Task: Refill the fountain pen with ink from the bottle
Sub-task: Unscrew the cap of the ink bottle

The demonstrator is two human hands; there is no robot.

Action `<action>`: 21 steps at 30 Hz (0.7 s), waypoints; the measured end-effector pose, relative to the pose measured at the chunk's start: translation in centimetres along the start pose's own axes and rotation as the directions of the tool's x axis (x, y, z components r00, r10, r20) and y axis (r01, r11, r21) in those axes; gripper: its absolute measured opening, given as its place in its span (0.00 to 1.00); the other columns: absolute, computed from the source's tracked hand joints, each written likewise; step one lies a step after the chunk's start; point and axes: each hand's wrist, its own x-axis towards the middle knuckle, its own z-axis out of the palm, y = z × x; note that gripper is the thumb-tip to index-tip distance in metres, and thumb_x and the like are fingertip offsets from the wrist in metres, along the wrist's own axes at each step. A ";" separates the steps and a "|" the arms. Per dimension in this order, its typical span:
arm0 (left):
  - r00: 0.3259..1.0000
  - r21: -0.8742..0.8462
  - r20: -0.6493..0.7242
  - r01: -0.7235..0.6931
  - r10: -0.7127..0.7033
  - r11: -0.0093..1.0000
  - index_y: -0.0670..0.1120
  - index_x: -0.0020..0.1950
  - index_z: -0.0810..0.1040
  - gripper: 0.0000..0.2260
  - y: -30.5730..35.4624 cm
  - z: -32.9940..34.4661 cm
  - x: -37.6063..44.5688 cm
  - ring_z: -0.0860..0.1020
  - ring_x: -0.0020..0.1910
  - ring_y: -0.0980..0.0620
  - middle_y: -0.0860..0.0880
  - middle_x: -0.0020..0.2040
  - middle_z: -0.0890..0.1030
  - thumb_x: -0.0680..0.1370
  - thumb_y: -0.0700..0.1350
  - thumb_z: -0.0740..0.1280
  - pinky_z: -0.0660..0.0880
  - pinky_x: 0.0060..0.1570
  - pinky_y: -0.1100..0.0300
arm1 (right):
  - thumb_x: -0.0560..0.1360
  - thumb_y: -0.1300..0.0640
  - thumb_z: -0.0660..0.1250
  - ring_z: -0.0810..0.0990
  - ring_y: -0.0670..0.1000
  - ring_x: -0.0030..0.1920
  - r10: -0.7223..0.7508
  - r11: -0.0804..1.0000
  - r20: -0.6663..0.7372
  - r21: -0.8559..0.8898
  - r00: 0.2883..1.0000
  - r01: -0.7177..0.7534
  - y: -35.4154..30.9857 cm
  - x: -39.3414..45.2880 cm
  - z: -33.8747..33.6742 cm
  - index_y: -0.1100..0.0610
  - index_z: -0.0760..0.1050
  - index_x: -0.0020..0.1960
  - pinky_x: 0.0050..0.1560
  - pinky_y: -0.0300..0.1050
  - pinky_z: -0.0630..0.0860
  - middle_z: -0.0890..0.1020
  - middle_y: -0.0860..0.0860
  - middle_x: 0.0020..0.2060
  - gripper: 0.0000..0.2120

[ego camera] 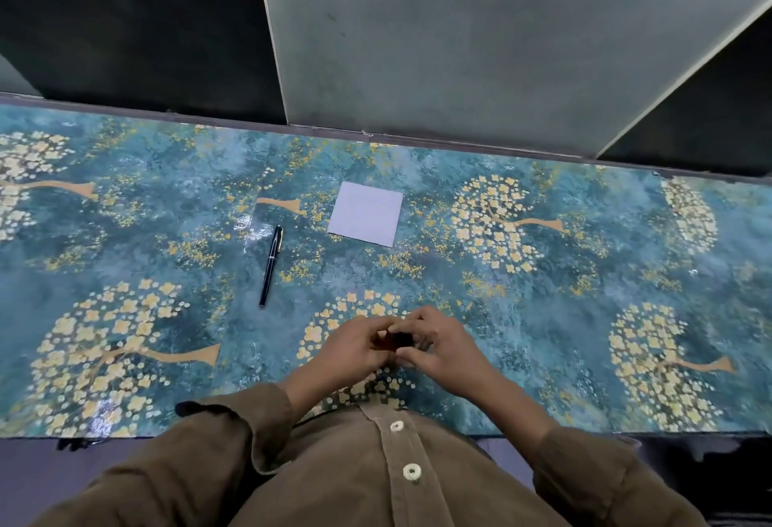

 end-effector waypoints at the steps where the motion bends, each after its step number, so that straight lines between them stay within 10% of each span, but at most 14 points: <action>1: 1.000 -0.018 -0.009 0.010 -0.010 1.000 0.64 0.59 0.78 0.20 0.0 0.1 0.0 0.82 0.46 0.57 0.57 0.47 0.85 0.67 0.54 0.73 0.80 0.49 0.51 | 0.72 0.56 0.75 0.75 0.43 0.43 0.020 0.999 0.030 0.024 0.999 -0.021 0.1 0.1 -0.3 0.48 0.80 0.60 0.47 0.34 0.72 0.76 0.48 0.48 0.17; 6: 0.997 -0.103 -0.058 0.045 -0.051 0.994 0.60 0.60 0.81 0.19 -0.1 0.5 -0.4 0.83 0.49 0.58 0.56 0.52 0.86 0.71 0.47 0.76 0.80 0.53 0.55 | 0.67 0.49 0.78 0.78 0.46 0.41 0.188 0.978 -0.090 0.103 0.978 -0.179 0.0 -0.3 0.3 0.51 0.74 0.49 0.39 0.33 0.71 0.78 0.47 0.42 0.17; 15: 0.996 -0.149 -0.037 0.070 -0.076 0.986 0.60 0.59 0.82 0.21 0.0 0.6 -0.5 0.83 0.50 0.59 0.57 0.51 0.86 0.67 0.52 0.78 0.80 0.55 0.52 | 0.70 0.53 0.73 0.77 0.49 0.46 0.070 0.997 0.074 0.023 0.995 -0.072 0.4 0.3 -0.9 0.48 0.77 0.61 0.47 0.42 0.75 0.75 0.49 0.50 0.20; 21: 0.998 -0.140 -0.030 0.058 -0.062 0.989 0.62 0.60 0.80 0.21 -0.2 0.7 -0.4 0.84 0.49 0.60 0.57 0.51 0.86 0.68 0.50 0.77 0.81 0.54 0.52 | 0.70 0.46 0.74 0.76 0.49 0.43 0.094 0.995 -0.046 -0.024 0.995 -0.095 0.2 -0.1 -0.1 0.51 0.74 0.51 0.41 0.41 0.73 0.76 0.48 0.46 0.15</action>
